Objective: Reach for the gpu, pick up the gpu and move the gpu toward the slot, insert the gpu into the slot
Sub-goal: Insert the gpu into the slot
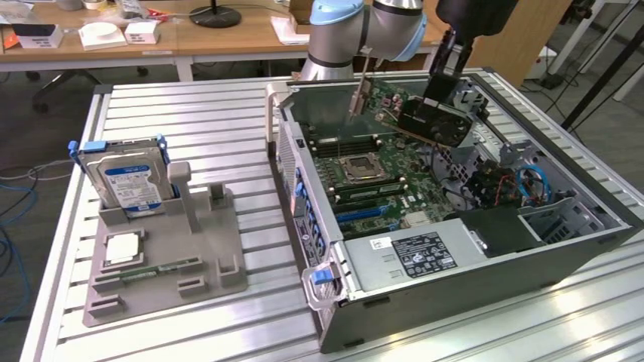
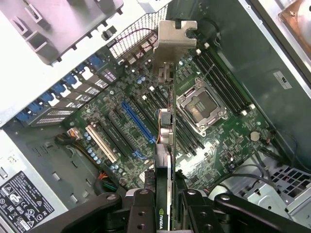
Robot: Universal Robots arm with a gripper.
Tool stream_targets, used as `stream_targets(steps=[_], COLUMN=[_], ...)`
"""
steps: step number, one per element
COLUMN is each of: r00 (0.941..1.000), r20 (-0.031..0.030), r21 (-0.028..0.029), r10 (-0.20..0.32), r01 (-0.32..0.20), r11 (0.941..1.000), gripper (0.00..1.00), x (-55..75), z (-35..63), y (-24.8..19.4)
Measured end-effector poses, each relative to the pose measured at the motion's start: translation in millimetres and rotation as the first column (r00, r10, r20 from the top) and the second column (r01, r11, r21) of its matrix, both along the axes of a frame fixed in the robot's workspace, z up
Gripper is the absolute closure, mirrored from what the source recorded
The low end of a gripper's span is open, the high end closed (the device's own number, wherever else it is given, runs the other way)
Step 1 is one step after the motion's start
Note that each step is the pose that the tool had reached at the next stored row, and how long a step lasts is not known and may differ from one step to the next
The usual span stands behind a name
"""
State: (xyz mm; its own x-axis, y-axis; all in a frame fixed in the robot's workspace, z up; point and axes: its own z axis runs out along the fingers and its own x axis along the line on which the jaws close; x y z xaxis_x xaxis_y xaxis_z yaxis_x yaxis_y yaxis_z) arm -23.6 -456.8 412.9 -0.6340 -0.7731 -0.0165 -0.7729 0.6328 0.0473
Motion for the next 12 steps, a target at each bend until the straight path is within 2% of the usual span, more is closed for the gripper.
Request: stream_targets(steps=[12], r00=[0.9985], r20=[0.0000], r21=[0.0000], r10=[0.055], r01=[-0.055], r11=[0.9985], gripper=[0.74], x=[0.0], z=[0.0], y=[0.0])
